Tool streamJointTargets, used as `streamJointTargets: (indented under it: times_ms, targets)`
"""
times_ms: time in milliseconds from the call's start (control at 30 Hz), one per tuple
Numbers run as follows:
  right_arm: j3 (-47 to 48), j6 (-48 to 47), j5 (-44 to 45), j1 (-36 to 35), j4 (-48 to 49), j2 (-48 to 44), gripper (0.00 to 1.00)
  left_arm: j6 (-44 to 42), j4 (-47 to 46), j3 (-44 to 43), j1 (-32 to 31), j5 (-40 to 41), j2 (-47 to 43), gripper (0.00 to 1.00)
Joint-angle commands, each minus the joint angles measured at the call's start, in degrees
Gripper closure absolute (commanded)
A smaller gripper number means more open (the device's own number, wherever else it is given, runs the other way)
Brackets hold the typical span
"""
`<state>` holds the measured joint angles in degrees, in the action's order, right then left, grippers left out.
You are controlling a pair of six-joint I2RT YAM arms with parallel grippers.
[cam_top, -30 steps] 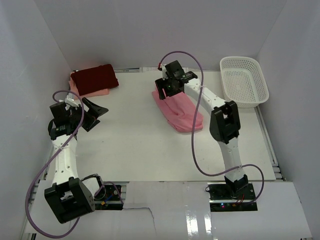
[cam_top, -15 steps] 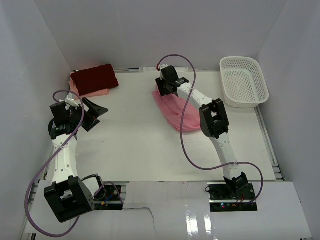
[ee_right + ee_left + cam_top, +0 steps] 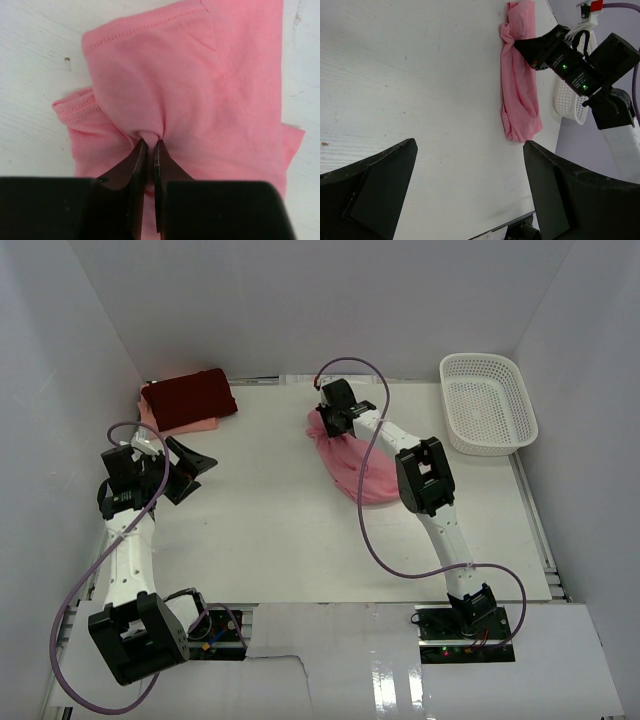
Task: Fold and stack the t-shirts
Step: Flatten out the tshirt
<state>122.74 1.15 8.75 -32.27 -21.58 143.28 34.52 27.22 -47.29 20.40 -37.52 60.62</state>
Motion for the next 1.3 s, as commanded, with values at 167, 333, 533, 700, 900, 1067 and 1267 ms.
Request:
streamJointTargets:
  times_ms: [167,333,533,700,900,1067,1267]
  targets:
    - [-9.2,5.1,-20.7,-5.0,-1.8,-12.6,0.92,0.4,-0.5,0.5,-0.1,-0.3,-2.9,0.02]
    - [-9.0,6.9,-36.6,-8.2,-5.0,-20.7,0.92,0.7,-0.6,0.0,-0.2,-0.7,-2.8,0.02]
    - [-16.1,7.5,-47.0,-6.3,-8.9,-31.0,0.92,0.9,-0.8,0.0,-0.2,-0.5,-3.1,0.02]
    - [-23.3,11.9,-51.4,1.2,-3.5,-29.1,0.46,1.5,-1.4,0.7,-0.5,-1.1,-2.9,0.02]
    - [-27.3,11.9,-46.6,1.2,-0.4,-27.6,0.34,0.9,-1.2,0.3,-0.5,-1.2,-3.7,0.02]
    - [-30.0,5.7,-43.0,-2.7,-4.3,-30.7,0.34,-0.1,-1.0,0.0,-0.8,-2.6,-2.5,0.02]
    - [-36.6,1.8,-38.8,-11.1,-2.7,-37.7,0.34,-1.3,-1.0,-0.4,-3.8,-1.8,-1.1,0.02]
